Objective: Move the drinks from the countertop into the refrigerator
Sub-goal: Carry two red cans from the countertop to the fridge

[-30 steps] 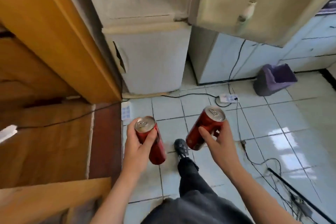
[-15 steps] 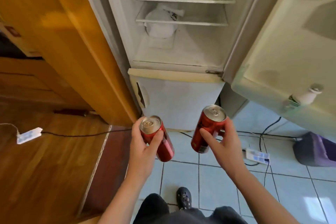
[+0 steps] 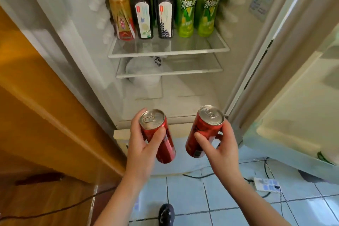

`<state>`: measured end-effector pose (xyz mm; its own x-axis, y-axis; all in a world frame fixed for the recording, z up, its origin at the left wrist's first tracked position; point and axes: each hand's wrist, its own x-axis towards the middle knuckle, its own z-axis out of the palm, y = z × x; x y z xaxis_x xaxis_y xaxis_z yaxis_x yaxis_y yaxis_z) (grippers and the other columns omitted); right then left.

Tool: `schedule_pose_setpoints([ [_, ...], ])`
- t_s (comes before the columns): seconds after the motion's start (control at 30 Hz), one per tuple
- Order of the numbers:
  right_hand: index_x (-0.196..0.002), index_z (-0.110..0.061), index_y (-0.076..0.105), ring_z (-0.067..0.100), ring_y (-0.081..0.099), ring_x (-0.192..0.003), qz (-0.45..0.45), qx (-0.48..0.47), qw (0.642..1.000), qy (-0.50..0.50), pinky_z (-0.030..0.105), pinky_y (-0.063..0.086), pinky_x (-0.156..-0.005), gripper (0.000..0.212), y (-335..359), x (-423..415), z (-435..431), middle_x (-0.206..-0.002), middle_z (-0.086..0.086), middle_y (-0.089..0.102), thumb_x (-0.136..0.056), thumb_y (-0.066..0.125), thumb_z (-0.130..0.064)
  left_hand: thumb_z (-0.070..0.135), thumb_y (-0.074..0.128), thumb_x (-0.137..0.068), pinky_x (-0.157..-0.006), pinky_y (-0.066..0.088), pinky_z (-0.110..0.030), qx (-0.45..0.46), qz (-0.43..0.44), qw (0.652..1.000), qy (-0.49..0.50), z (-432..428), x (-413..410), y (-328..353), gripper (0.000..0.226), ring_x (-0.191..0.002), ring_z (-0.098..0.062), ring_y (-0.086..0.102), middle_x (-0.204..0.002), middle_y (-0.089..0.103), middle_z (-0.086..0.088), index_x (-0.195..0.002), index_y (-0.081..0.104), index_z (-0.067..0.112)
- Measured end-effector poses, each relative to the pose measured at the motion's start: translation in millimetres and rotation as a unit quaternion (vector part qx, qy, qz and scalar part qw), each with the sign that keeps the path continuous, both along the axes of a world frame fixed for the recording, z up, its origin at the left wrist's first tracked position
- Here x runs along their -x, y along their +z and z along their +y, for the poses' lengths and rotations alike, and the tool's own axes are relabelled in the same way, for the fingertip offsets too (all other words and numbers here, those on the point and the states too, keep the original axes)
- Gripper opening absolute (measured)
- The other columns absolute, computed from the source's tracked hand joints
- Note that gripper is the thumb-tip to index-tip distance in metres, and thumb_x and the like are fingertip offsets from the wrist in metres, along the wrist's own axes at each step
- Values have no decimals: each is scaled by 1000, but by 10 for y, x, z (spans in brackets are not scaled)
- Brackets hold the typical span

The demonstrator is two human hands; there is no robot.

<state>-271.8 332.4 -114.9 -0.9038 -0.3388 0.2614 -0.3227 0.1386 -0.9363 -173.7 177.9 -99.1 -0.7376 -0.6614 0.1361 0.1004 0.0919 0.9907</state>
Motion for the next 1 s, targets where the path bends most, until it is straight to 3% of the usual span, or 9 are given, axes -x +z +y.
schedule_pose_setpoints([
  [0.2,-115,-38,52,0,57,-100,25,24,999,-42,9,41,-84,48,230,546,-465,-105,-23,59,-71,67,-46,38,64,-76,-83,44,-8,41,44,998,-22,-556,707,201,51,-105,5,56,-109,57,27,-122,41,36],
  [0.43,-122,-32,51,3,57,-104,80,49,996,5,14,43,-87,52,608,1282,-1052,-109,-22,59,-74,69,-41,41,59,-79,-86,42,-7,83,124,988,-32,-1052,1435,572,45,-108,6,55,-112,57,32,-121,44,41],
  [0.53,-126,-22,51,5,56,-107,99,56,993,39,21,45,-91,57,804,1610,-1314,-115,-10,61,-75,70,-40,36,57,-85,-87,42,-7,122,148,981,-22,-1252,1764,806,45,-109,6,55,-114,57,30,-127,41,32],
  [0.73,-124,-18,52,3,55,-108,141,80,984,74,17,41,-93,50,1124,2182,-1815,-115,-6,61,-79,69,-31,37,58,-84,-95,38,-14,186,148,971,17,-1628,2408,1120,58,-111,0,52,-123,52,4,-132,39,10],
  [0.8,-123,-17,52,4,55,-108,149,71,983,79,21,42,-95,48,1161,2356,-1937,-115,-6,61,-80,71,-29,32,58,-86,-95,38,-11,197,134,971,21,-1680,2561,1139,53,-110,3,52,-122,52,8,-132,37,15],
  [0.9,-121,-23,51,1,55,-107,157,55,982,90,24,44,-95,47,1165,2573,-2051,-113,-12,60,-79,71,-30,35,56,-85,-99,37,-12,195,123,973,29,-1735,2743,1097,55,-119,-7,50,-130,48,-2,-133,35,21],
  [1.0,-123,-21,51,2,55,-107,164,42,981,98,27,45,-95,49,1121,2720,-2105,-114,-11,60,-79,71,-30,38,58,-82,-89,35,-1,186,110,976,37,-1748,2894,1051,54,-111,7,49,-122,48,13,-130,34,30],
])
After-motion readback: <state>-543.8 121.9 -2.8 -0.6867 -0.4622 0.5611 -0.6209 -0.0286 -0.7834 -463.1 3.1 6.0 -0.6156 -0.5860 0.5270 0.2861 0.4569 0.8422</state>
